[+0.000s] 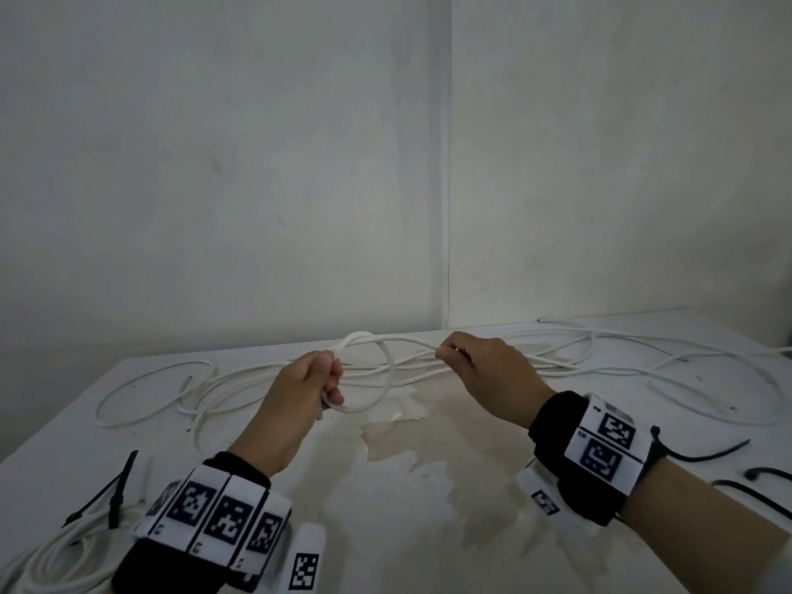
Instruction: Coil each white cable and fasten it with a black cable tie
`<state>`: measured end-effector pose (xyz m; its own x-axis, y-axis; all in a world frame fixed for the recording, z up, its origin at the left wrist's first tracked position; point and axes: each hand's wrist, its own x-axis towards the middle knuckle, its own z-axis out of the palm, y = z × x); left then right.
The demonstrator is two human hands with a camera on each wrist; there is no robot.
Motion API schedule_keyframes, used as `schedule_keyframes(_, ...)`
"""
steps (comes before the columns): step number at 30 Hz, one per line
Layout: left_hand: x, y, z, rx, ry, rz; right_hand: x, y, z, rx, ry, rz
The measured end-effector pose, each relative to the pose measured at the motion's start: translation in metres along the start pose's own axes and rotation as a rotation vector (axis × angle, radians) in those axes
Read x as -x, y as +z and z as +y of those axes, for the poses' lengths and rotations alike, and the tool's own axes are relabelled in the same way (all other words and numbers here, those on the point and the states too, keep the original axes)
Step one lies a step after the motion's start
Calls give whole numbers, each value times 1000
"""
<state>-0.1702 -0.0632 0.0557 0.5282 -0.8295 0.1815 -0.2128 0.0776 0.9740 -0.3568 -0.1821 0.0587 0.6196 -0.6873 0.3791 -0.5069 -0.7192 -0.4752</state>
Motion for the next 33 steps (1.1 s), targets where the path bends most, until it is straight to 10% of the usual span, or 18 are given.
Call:
schedule_keyframes(8,-14,-37,0,115,7,169,-2,-11,40,390,-147,313)
schedule_keyframes(16,-15,-28,15,86,91,109,-6,21,6,766,-330,166)
schedule_keyframes(24,-11,-9,16,-68,164,107,10,42,-32,604,-673,166)
schedule_keyframes(33,2,20,10,-293,150,-116,2,32,-44,271,-690,168)
